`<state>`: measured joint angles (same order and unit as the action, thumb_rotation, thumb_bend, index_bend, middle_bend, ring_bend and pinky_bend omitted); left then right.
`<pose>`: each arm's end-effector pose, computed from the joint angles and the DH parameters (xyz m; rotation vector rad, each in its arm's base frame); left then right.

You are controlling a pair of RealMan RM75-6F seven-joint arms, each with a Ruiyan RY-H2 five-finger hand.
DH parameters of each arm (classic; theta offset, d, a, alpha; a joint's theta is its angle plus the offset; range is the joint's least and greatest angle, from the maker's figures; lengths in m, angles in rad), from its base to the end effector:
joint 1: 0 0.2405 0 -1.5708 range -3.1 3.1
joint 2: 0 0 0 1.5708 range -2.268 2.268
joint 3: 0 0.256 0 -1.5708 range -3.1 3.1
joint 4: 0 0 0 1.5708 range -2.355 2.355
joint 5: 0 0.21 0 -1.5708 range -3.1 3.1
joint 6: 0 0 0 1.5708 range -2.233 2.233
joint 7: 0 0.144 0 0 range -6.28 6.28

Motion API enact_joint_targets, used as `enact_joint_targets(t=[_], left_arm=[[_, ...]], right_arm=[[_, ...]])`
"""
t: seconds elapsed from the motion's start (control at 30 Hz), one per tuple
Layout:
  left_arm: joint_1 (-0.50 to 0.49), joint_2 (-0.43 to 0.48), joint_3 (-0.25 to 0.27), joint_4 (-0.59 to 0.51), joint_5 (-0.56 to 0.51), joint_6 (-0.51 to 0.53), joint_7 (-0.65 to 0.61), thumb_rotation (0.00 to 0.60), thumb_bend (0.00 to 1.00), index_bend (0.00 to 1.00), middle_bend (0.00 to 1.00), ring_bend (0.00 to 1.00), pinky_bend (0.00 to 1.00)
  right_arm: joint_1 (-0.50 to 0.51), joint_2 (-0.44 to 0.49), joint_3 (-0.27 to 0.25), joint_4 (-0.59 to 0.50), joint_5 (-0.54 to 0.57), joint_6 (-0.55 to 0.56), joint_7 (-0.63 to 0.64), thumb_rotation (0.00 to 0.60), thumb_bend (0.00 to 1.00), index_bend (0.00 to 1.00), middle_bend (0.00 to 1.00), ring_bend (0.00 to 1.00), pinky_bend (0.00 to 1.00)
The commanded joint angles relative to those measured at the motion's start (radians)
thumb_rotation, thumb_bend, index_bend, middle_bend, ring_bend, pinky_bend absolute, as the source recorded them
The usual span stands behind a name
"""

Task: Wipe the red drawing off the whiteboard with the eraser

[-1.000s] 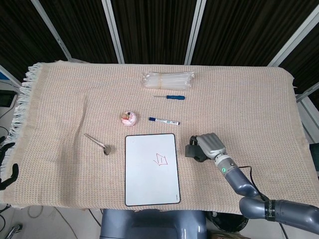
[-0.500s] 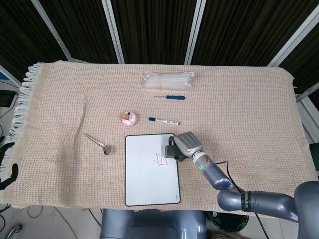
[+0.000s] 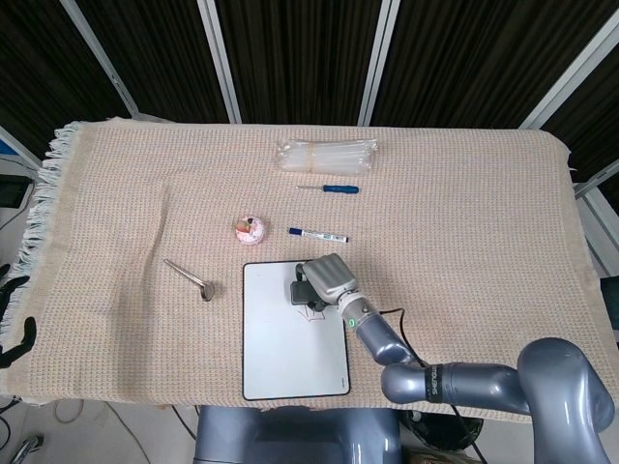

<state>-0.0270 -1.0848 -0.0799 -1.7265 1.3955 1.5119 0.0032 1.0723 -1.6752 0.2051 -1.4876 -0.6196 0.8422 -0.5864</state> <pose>-0.3109 0.1671 0.1721 -1.2128 -0.9961 -0.9041 -0.0545 -0.3546 -0.0750 2.0434 -1.0704 0.7884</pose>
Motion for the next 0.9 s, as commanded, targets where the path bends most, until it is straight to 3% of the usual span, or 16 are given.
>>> enact_joint_targets(t=[0.03,0.37,0.9], left_arm=[[-0.001,-0.004,0.000,0.013,0.012,0.010,0.019,0.600,0.49,0.19,0.02,0.00,0.00],[0.000,-0.018,0.003,0.023,0.023,0.022,0.039,0.600,0.49,0.19,0.02,0.00,0.00],[0.001,-0.022,0.001,0.026,0.023,0.027,0.045,0.600,0.49,0.19,0.02,0.00,0.00]], right_arm=[[0.018,-0.025,-0.006,0.014,0.022,0.012,-0.024,0.600,0.40,0.53,0.53,0.56,0.47],[0.021,-0.047,-0.037,0.002,0.021,0.032,-0.043,0.600,0.39,0.53,0.54,0.57,0.47],[-0.049,0.010,-0.124,-0.179,-0.079,0.087,-0.021,0.600,0.40,0.53,0.54,0.57,0.47]])
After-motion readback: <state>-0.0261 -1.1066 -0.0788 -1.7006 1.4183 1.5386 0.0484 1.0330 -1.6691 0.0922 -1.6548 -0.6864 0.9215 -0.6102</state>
